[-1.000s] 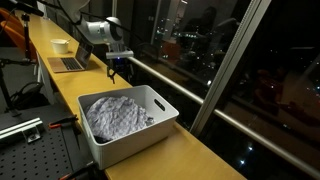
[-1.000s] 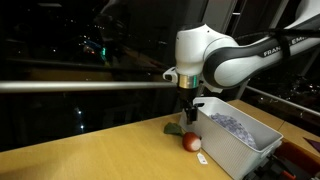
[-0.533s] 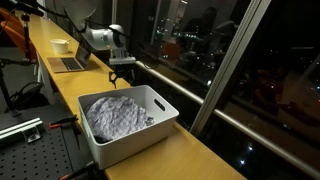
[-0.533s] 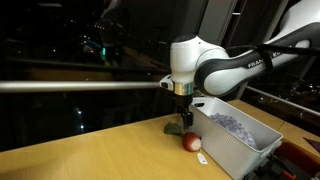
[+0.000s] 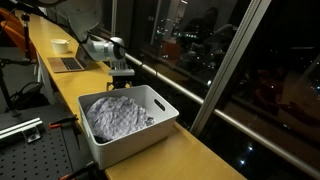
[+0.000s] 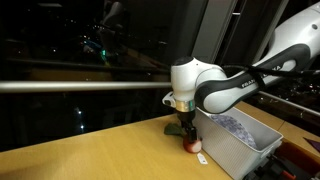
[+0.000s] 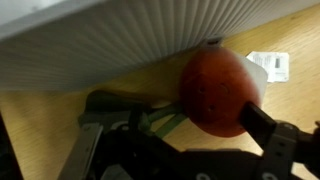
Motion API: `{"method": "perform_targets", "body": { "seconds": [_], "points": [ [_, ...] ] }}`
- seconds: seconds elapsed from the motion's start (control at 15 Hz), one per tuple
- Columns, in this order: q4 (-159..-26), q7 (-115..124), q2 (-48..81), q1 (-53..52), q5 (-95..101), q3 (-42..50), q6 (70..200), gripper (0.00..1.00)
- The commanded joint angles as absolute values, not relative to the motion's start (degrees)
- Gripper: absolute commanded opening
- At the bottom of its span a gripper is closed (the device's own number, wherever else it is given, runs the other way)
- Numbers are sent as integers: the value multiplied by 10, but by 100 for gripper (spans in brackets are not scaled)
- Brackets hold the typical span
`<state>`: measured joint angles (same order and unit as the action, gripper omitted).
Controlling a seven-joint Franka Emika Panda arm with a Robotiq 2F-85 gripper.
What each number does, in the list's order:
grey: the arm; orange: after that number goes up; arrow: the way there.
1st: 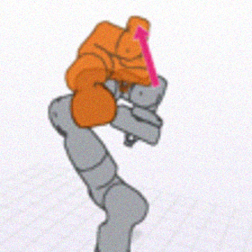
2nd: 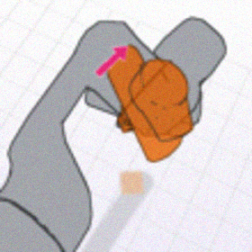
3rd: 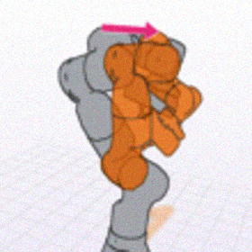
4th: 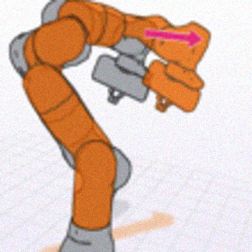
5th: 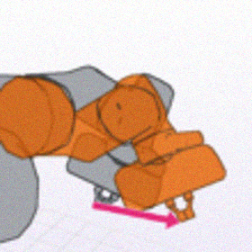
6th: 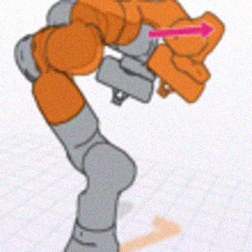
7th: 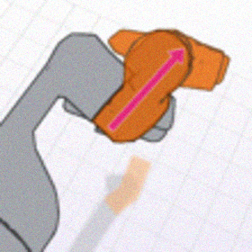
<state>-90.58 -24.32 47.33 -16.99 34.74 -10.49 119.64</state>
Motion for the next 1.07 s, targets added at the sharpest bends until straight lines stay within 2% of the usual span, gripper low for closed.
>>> {"method": "perform_targets", "body": {
  "seconds": [0.0, 0.07, 0.2, 0.27, 0.87, 1.0],
  "points": [
    [-931, -244, 480, -165, 340, -102, 1227, 100],
    [-936, -244, 482, -163, 340, -101, 1231, 96],
    [-946, -243, 484, -159, 338, -101, 1238, 71],
    [-952, -242, 483, -157, 337, -100, 1239, 69],
    [-1023, -223, 391, -153, 300, -108, 1236, 3],
    [-1042, -214, 346, -161, 296, -110, 1224, 4]
  ]
}}
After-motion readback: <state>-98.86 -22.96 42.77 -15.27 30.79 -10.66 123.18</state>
